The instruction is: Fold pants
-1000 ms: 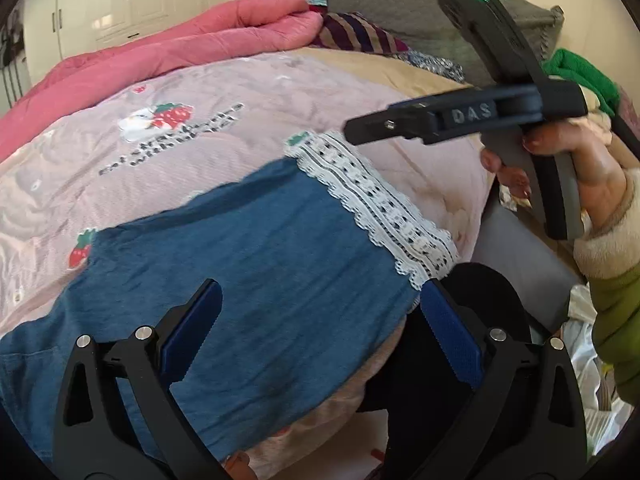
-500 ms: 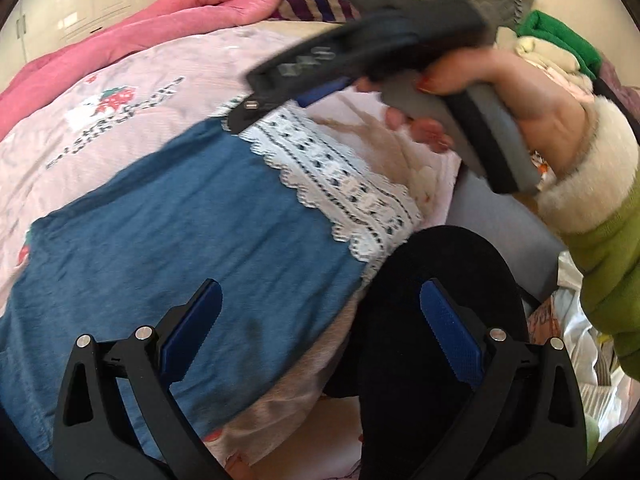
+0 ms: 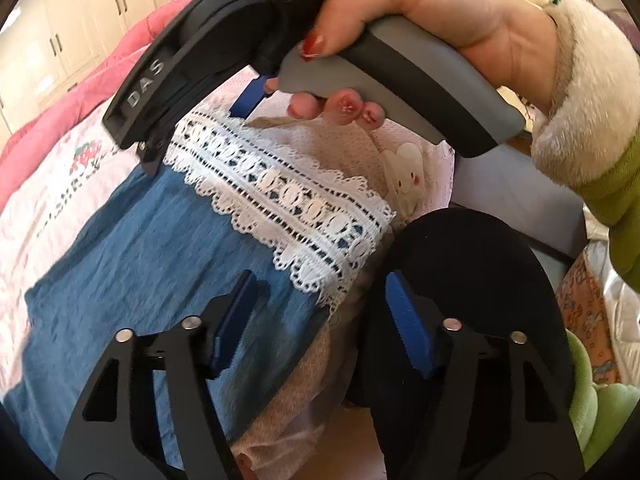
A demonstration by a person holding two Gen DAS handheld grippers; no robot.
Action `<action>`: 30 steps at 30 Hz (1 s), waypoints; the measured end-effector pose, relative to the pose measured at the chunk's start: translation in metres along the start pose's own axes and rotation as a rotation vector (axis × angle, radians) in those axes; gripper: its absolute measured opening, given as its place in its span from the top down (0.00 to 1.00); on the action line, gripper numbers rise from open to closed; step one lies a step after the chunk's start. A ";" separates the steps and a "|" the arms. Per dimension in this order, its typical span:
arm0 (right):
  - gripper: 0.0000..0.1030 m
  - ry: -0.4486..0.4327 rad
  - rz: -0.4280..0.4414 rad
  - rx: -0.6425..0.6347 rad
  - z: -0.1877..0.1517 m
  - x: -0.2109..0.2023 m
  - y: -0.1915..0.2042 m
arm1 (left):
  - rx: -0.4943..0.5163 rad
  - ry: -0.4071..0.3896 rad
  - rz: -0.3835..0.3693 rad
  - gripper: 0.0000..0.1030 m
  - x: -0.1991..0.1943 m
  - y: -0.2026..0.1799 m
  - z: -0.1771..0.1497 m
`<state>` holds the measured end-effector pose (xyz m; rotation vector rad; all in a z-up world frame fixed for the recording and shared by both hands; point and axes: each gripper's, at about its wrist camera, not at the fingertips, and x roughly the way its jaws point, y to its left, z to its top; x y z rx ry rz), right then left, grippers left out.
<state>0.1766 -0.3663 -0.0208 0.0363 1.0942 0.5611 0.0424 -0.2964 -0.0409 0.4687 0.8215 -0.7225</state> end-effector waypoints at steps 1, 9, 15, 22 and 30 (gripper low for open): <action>0.09 0.003 0.006 0.001 0.000 0.001 -0.001 | 0.014 -0.002 0.001 0.44 0.000 -0.003 0.001; 0.24 0.000 0.020 0.011 0.002 0.006 -0.004 | 0.051 0.007 0.000 0.49 0.011 -0.018 0.004; 0.35 -0.050 0.007 -0.001 0.001 -0.007 -0.002 | 0.056 0.021 0.024 0.57 0.021 -0.015 0.000; 0.33 -0.014 -0.015 -0.042 0.002 0.007 0.002 | 0.019 0.021 0.012 0.70 0.021 -0.001 -0.002; 0.73 -0.048 0.023 -0.057 0.006 -0.004 0.011 | -0.068 0.021 -0.067 0.78 0.010 0.015 -0.012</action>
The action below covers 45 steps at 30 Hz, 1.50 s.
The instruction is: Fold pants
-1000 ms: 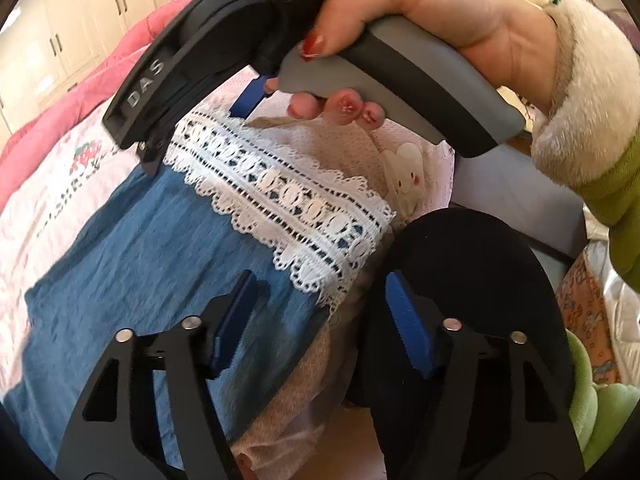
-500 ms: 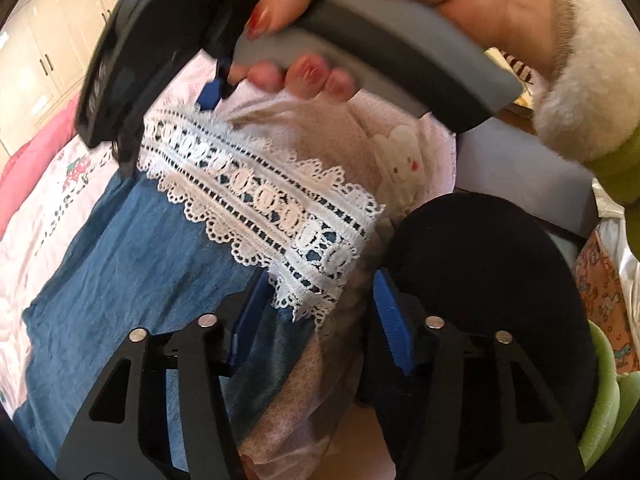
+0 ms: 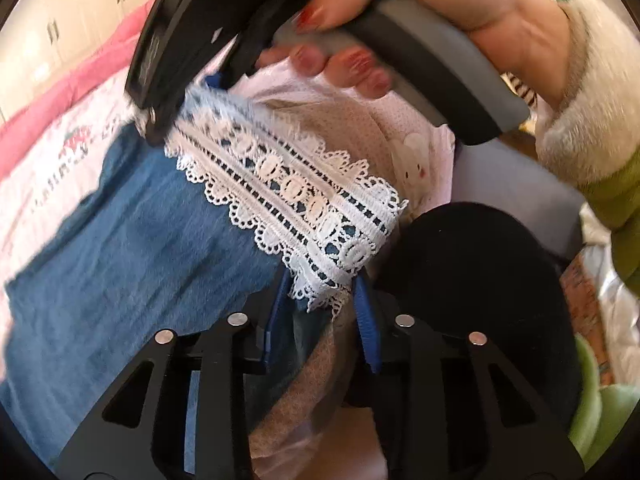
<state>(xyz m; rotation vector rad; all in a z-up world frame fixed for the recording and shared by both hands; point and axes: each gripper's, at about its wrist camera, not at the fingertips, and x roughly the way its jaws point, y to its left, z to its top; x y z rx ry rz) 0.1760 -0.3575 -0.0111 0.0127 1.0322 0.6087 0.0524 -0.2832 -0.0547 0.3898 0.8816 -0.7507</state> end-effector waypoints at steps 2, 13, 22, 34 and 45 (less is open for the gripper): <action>0.73 0.007 -0.016 -0.023 0.001 0.001 0.003 | -0.040 0.000 -0.036 0.81 -0.003 0.007 -0.001; 0.71 0.058 -0.009 0.043 -0.001 0.021 -0.009 | -0.012 -0.010 -0.051 0.78 -0.003 0.001 0.001; 0.77 0.017 0.074 0.081 0.003 0.008 -0.003 | 0.118 -0.015 0.149 0.84 0.012 -0.029 -0.001; 0.77 0.000 0.104 0.085 0.021 -0.007 0.025 | -0.056 -0.088 -0.025 0.92 -0.037 0.017 -0.013; 0.77 0.036 0.093 0.012 0.060 0.011 0.103 | -0.245 -0.177 -0.043 0.92 -0.107 0.078 -0.068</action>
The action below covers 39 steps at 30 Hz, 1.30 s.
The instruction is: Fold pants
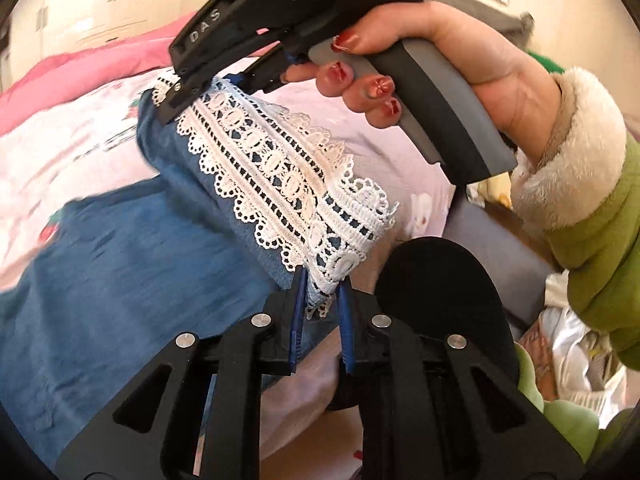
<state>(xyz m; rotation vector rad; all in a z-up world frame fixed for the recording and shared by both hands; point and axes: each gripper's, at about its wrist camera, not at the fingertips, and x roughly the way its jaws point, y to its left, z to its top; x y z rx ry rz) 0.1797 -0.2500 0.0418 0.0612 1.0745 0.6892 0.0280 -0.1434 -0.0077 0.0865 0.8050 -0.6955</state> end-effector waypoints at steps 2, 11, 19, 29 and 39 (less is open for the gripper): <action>0.77 0.025 -0.014 -0.017 0.007 0.014 0.018 | -0.031 -0.008 0.007 0.92 -0.011 0.010 -0.008; 0.77 0.160 -0.103 -0.021 0.023 0.085 0.072 | -0.249 -0.004 -0.031 0.92 -0.039 0.078 -0.048; 0.68 0.210 -0.138 -0.055 0.031 0.117 0.103 | -0.306 -0.009 -0.023 0.92 -0.050 0.089 -0.059; 0.43 0.116 0.000 -0.126 0.038 0.083 0.125 | -0.334 0.003 -0.023 0.91 -0.044 0.087 -0.061; 0.41 0.206 0.065 -0.169 -0.009 0.078 0.116 | -0.402 -0.029 0.004 0.70 -0.064 0.102 -0.070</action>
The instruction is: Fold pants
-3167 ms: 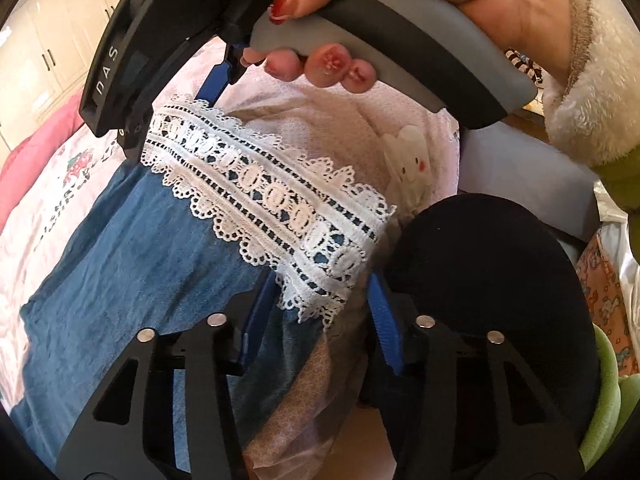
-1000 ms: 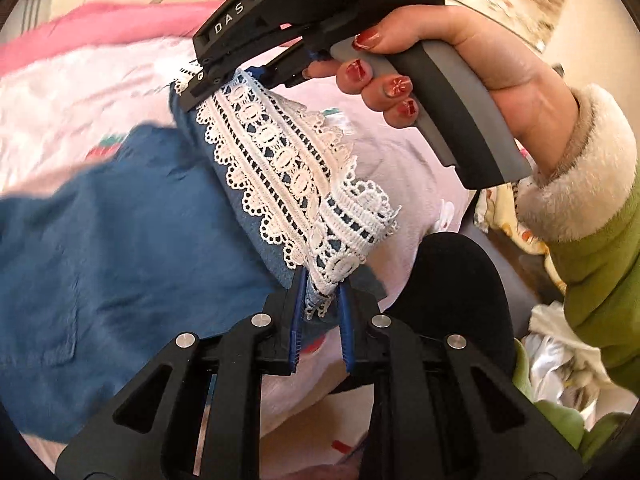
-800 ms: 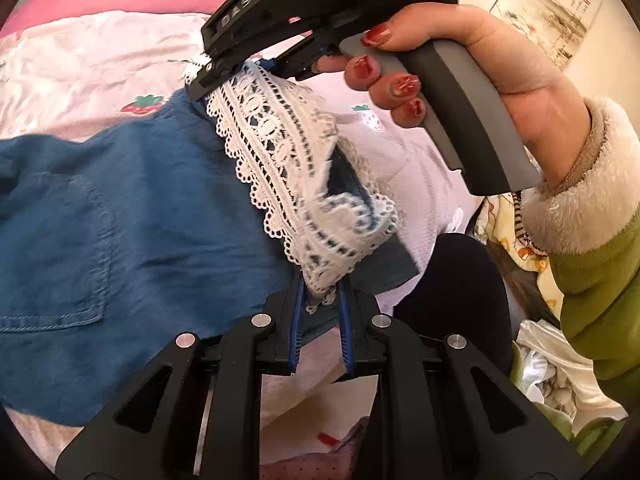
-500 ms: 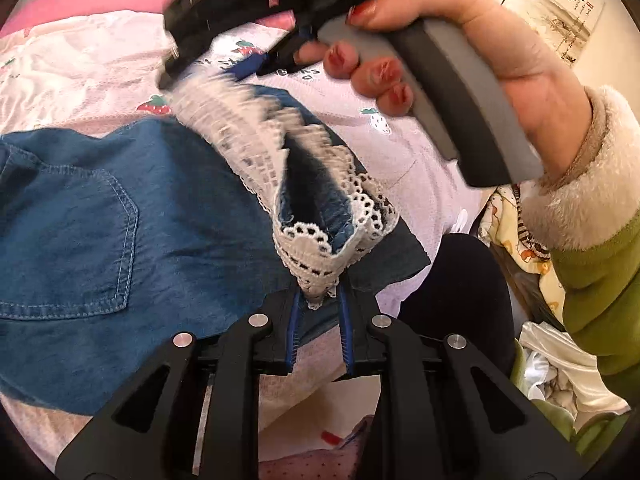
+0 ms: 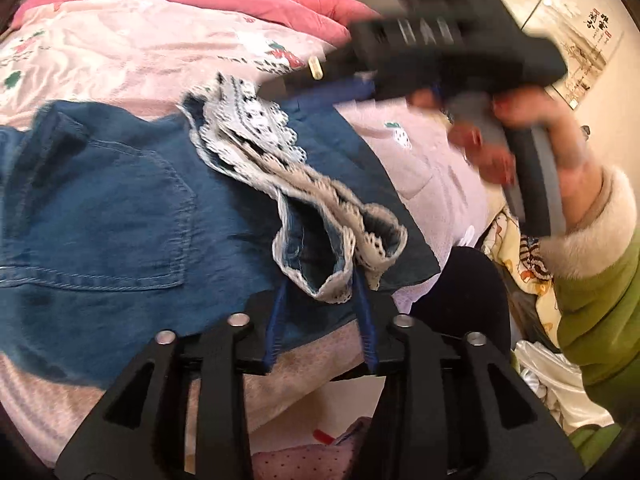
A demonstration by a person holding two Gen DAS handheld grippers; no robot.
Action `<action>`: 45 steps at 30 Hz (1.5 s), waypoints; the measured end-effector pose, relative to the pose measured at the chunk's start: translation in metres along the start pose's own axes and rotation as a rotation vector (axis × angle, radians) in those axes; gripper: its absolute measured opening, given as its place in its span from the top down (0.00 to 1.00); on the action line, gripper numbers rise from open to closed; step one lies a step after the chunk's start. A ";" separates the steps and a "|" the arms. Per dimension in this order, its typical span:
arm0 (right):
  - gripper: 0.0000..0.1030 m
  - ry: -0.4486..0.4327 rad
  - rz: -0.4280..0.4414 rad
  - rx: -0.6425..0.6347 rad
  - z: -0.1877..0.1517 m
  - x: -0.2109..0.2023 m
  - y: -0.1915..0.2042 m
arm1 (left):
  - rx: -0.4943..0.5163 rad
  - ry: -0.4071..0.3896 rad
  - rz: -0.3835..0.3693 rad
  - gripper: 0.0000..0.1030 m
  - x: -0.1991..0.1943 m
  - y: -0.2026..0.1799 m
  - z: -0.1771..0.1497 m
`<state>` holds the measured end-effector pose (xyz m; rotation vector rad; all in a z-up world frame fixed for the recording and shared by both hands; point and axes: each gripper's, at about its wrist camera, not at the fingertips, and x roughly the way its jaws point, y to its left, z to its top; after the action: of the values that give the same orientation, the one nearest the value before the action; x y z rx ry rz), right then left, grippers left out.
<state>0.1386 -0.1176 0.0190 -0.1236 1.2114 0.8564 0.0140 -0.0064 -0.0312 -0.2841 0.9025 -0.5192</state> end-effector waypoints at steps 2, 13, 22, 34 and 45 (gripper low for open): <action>0.41 0.043 0.051 0.012 -0.010 0.013 0.002 | -0.002 -0.007 0.010 0.61 -0.007 0.002 -0.002; 0.36 0.072 0.162 0.014 -0.018 0.024 0.016 | -0.001 0.000 0.026 0.50 -0.022 -0.006 -0.011; 0.36 -0.071 -0.063 -0.071 0.018 -0.010 -0.007 | -0.010 0.027 0.022 0.51 -0.003 -0.008 -0.006; 0.94 -0.024 -0.146 -0.278 0.040 0.035 0.009 | -0.017 0.048 0.072 0.89 -0.011 0.008 -0.010; 0.48 -0.098 -0.138 -0.250 0.035 0.017 0.002 | 0.025 0.082 0.073 0.88 -0.002 -0.004 -0.015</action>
<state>0.1661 -0.0894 0.0189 -0.3596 0.9888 0.8798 -0.0005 -0.0094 -0.0370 -0.2075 0.9815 -0.4774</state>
